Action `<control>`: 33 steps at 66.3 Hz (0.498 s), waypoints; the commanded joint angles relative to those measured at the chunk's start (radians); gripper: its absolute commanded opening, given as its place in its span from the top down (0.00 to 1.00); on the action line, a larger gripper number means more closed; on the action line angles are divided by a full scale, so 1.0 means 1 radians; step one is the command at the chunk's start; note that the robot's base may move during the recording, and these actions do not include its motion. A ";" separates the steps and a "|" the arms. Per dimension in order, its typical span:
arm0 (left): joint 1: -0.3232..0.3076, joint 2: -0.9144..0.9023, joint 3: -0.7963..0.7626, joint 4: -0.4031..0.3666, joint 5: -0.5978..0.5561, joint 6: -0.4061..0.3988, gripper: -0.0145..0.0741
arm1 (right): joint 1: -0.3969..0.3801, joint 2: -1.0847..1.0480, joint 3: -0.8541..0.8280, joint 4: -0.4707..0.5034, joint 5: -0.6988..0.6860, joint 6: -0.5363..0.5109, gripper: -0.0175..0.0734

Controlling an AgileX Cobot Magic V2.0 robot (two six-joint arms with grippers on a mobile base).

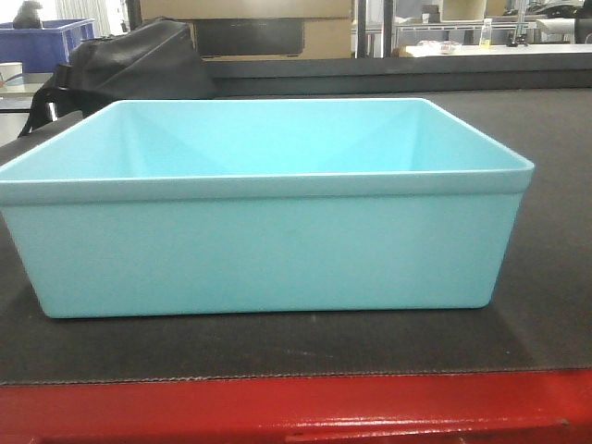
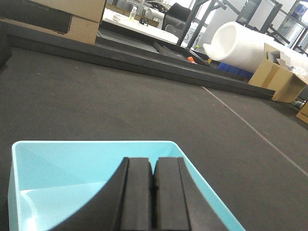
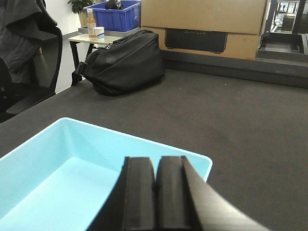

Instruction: Fetch blue bin and place on conveyor start

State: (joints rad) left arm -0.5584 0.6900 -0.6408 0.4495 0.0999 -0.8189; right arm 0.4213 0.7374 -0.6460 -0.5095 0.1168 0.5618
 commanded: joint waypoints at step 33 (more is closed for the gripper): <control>-0.007 -0.005 0.002 0.007 -0.021 -0.005 0.96 | -0.384 -0.410 0.326 0.557 -0.144 -0.739 0.99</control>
State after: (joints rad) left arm -0.5584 0.6900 -0.6390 0.4516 0.0999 -0.8189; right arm 0.0942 0.3899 -0.3976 -0.0467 0.0375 -0.1144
